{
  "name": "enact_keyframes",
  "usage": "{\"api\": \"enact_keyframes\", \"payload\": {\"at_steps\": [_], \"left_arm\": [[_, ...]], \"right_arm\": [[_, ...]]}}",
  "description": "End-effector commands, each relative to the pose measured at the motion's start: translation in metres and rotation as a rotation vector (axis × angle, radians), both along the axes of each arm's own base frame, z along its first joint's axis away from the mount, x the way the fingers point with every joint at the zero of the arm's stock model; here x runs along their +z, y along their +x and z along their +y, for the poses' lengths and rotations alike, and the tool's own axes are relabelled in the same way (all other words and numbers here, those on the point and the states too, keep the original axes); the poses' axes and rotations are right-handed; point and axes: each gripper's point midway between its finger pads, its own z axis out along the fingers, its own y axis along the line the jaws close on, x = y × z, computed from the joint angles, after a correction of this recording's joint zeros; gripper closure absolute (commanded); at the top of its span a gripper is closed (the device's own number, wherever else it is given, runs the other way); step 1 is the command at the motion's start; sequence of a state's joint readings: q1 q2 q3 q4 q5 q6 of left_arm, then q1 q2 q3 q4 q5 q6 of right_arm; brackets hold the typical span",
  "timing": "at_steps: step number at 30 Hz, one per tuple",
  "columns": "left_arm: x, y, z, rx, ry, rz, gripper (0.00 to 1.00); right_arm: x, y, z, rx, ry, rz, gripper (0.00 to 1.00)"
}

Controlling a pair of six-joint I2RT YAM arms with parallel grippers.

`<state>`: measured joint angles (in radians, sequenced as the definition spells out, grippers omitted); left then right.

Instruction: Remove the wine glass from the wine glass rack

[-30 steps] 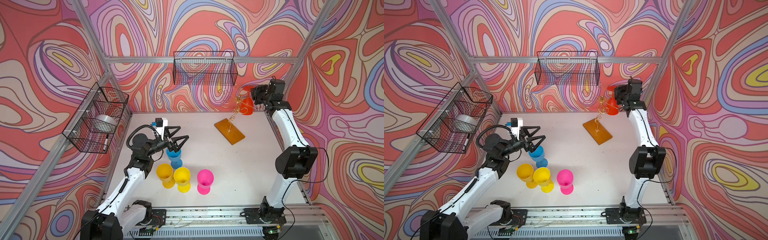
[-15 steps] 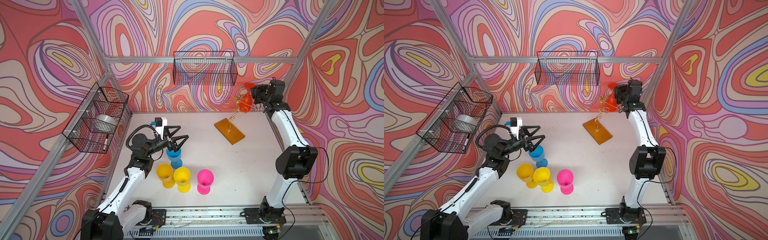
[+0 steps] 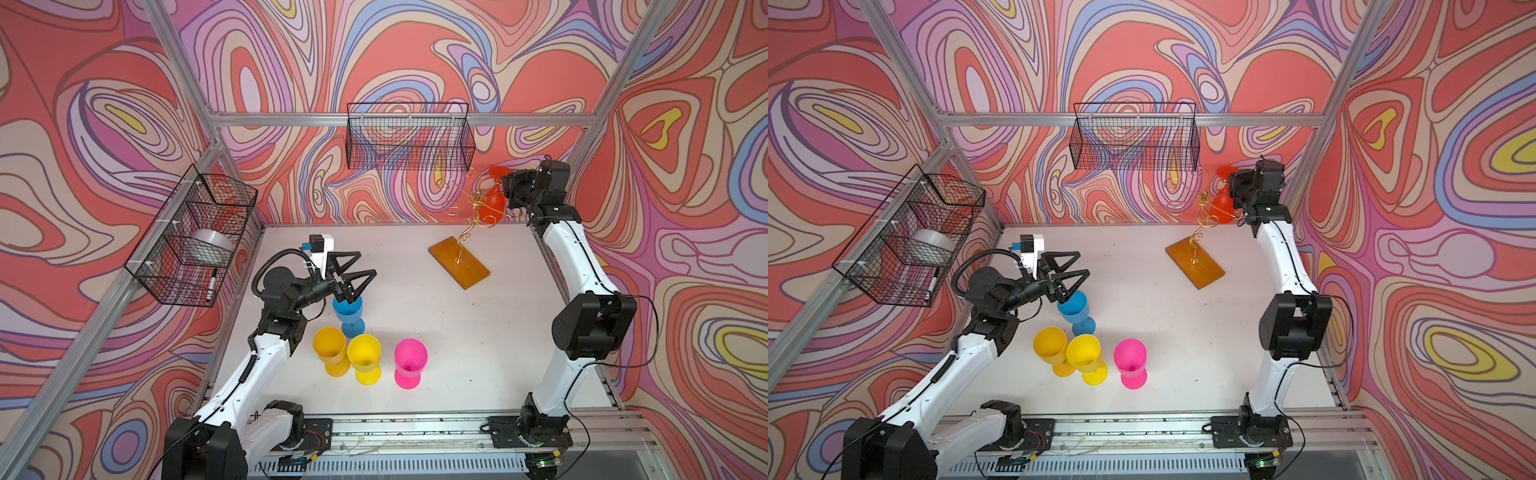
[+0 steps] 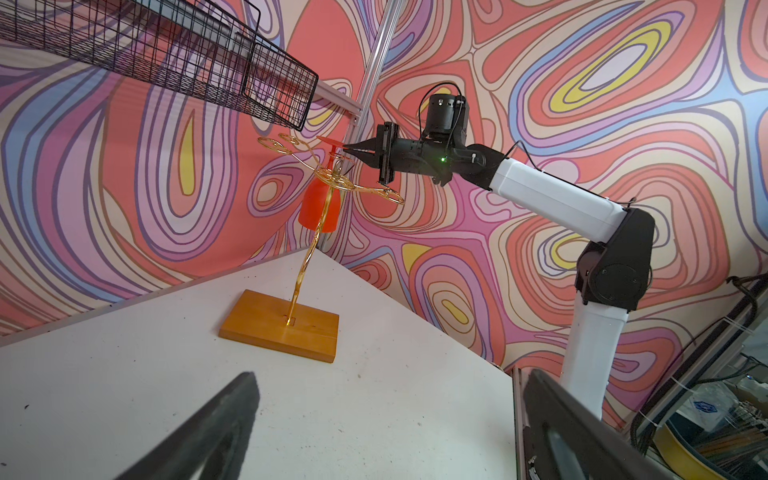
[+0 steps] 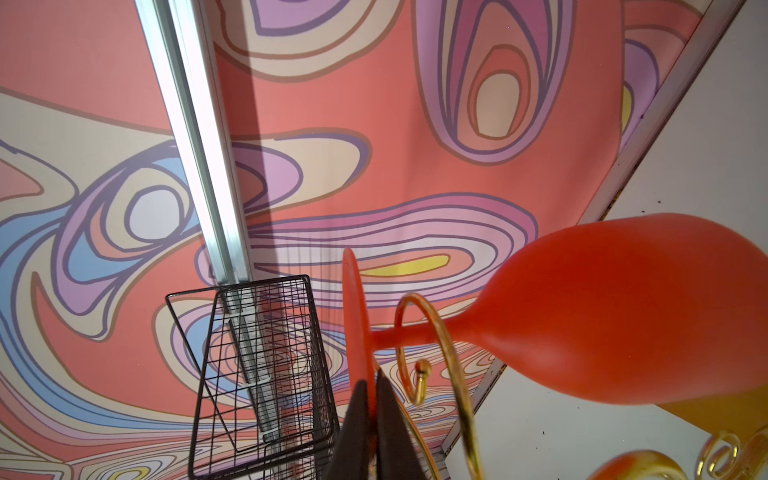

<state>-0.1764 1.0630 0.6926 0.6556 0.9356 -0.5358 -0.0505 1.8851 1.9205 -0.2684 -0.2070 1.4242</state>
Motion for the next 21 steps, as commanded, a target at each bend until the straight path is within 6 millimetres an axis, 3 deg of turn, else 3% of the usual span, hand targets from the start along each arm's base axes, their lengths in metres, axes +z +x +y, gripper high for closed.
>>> {"api": "enact_keyframes", "payload": {"at_steps": [1, 21], "left_arm": [[0.006, -0.002, 0.000, -0.010, -0.007, -0.030, 0.00], [0.008, -0.003, 0.001, -0.006, -0.003, -0.033, 0.00]], "right_arm": [[-0.003, -0.008, 0.000, -0.009, -0.027, 0.016, 1.00], [0.005, -0.019, -0.012, -0.077, -0.046, -0.016, 1.00]]}}
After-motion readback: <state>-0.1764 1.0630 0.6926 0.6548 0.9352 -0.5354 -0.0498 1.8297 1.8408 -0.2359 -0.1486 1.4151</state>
